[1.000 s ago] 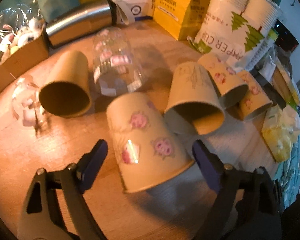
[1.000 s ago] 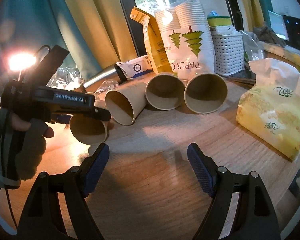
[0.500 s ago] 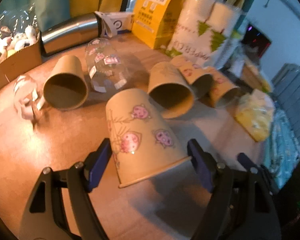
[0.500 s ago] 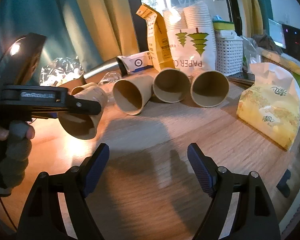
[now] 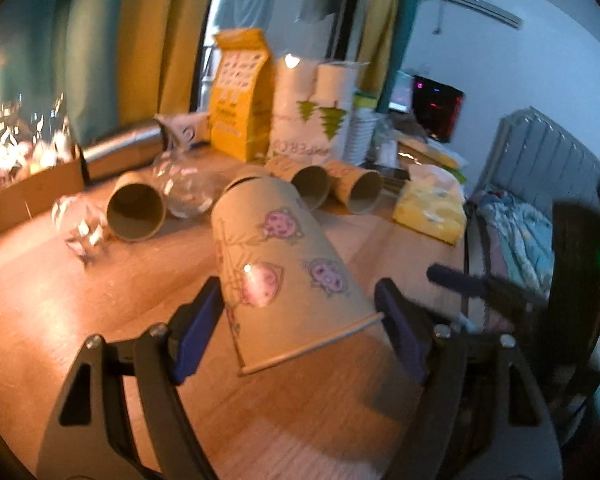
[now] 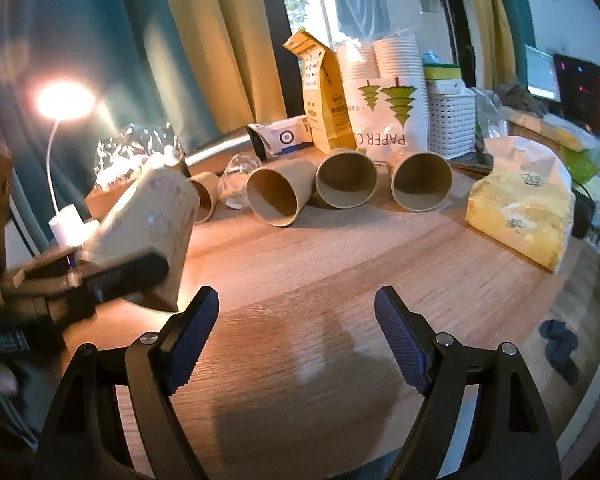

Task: Flip cup upside down
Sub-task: 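Lift the cup with the left gripper while the right gripper approaches it, then grasp the cup with the right gripper while the left gripper opens and releases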

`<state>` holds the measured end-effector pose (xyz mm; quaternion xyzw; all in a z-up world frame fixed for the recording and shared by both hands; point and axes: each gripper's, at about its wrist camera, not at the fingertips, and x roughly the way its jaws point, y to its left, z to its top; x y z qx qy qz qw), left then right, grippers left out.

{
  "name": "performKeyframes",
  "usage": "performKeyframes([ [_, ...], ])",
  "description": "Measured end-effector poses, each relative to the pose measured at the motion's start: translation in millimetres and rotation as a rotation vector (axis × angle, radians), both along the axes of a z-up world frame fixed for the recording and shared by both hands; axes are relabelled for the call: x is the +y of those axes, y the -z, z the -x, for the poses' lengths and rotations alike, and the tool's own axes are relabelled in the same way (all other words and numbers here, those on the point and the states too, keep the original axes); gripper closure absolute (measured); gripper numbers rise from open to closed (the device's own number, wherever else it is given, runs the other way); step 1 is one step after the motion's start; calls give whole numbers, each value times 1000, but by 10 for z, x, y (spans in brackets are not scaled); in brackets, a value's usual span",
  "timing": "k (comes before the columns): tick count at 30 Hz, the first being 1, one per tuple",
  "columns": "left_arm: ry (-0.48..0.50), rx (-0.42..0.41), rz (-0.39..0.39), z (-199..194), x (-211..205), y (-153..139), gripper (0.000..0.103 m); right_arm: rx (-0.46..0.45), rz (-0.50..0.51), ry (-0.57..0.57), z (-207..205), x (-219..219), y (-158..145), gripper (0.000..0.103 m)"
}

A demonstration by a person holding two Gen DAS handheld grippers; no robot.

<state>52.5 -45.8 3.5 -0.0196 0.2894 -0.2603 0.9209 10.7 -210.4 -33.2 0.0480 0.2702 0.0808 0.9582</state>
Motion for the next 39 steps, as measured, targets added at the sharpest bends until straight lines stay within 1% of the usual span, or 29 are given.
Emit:
performKeyframes([
  [1,9,-24,-5,67,-13,5,25,2,-47,1,33,-55,-30,20],
  [3,13,-76,-33,166,-52,44,25,-4,-70,24,94,-114,-66,20],
  [4,33,-93,-58,215,-92,69,25,-13,-75,34,124,-137,-94,20],
  [5,44,-97,-63,236,-108,67,25,-20,-82,44,147,-159,-128,20],
  [8,42,-173,-53,385,-96,16,25,-46,-99,37,199,-186,-255,20],
  [10,51,-203,-69,435,-135,7,25,-57,-135,4,209,-194,-336,20],
  [12,58,-231,-83,500,-167,-3,25,-43,-232,-74,154,-219,-422,20],
  [14,72,-257,-95,552,-197,-13,25,-33,-293,-124,99,-202,-487,20],
  [17,83,-276,-98,581,-206,-27,25,-28,-351,-194,17,-140,-585,20],
  [23,98,-296,-91,626,-200,-48,25,53,-412,-296,-224,20,-602,20],
  [26,120,-321,-83,686,-206,-61,25,88,-435,-322,-310,53,-580,20],
  [34,142,-378,-98,778,-241,-84,25,145,-508,-382,-376,60,-514,21],
  [35,145,-382,-99,780,-245,-83,25,154,-514,-393,-393,65,-509,22],
  [36,149,-385,-100,785,-252,-82,25,159,-515,-399,-388,69,-515,27],
  [37,152,-385,-100,790,-256,-82,25,171,-512,-413,-410,86,-510,37],
  [38,152,-386,-100,789,-256,-82,25,177,-515,-419,-415,90,-505,41],
  [39,151,-382,-99,779,-254,-82,25,181,-519,-424,-422,89,-499,42],
])
